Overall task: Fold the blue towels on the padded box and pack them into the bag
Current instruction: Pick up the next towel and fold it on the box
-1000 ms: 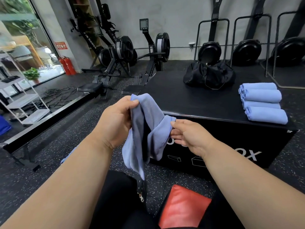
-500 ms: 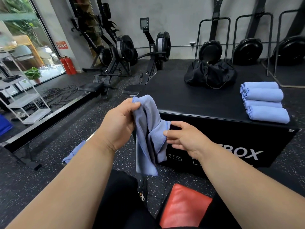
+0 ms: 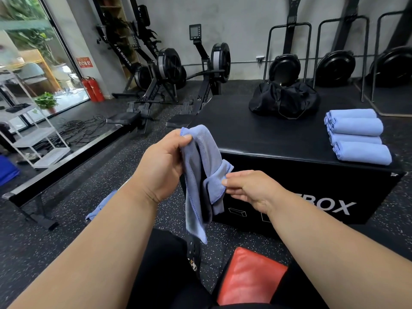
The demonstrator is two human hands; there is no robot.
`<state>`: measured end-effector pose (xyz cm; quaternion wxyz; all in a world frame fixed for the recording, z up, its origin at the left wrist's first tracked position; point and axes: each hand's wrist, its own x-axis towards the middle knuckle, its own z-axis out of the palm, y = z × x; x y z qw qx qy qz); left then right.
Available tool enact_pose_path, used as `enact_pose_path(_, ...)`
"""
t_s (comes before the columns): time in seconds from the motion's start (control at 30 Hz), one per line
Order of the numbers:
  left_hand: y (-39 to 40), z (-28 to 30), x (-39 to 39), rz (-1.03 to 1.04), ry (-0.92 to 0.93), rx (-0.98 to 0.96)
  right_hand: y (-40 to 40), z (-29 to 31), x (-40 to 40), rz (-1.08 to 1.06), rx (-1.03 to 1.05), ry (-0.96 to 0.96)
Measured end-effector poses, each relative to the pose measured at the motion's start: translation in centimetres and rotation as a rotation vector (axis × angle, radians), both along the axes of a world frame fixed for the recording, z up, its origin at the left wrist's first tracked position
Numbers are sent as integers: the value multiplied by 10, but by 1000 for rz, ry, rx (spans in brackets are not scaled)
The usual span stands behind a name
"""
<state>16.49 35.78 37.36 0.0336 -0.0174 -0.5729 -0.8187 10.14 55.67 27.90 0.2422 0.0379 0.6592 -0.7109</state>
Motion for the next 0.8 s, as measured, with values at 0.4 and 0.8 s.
enact_pose_path(0.4,-18,-3,1,65,18,36,39,13,-29,-218,-440,13)
enact_pose_path(0.8,-21,0,-9,-1,19,53,50,16,-16,178,-257,-168)
